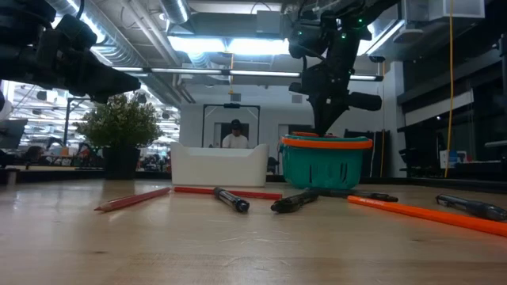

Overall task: Sort pens & pencils
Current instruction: Put the right orange pencil into the blue bin

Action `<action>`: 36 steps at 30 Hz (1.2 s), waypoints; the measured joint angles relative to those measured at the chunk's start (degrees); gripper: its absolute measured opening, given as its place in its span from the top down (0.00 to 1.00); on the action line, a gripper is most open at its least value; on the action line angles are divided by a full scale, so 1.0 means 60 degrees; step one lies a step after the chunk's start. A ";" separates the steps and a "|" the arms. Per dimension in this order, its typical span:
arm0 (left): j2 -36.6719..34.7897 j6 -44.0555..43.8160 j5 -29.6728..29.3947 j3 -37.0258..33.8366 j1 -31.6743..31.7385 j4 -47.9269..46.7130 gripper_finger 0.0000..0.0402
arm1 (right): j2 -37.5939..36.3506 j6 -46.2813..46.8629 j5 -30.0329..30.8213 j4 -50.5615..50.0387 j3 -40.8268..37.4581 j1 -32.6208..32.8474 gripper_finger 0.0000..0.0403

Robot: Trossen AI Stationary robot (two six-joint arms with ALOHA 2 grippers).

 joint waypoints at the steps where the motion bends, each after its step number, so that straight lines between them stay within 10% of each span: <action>1: -0.0002 0.0000 0.0001 0.0000 -0.0002 0.0000 0.82 | 0.0000 -0.0047 0.0000 0.0024 0.0000 0.0032 0.93; 36: -0.0001 0.0012 -0.0002 0.0000 -0.0001 -0.0001 0.82 | 0.0018 -0.0006 -0.0344 0.0218 0.0000 -0.0119 0.93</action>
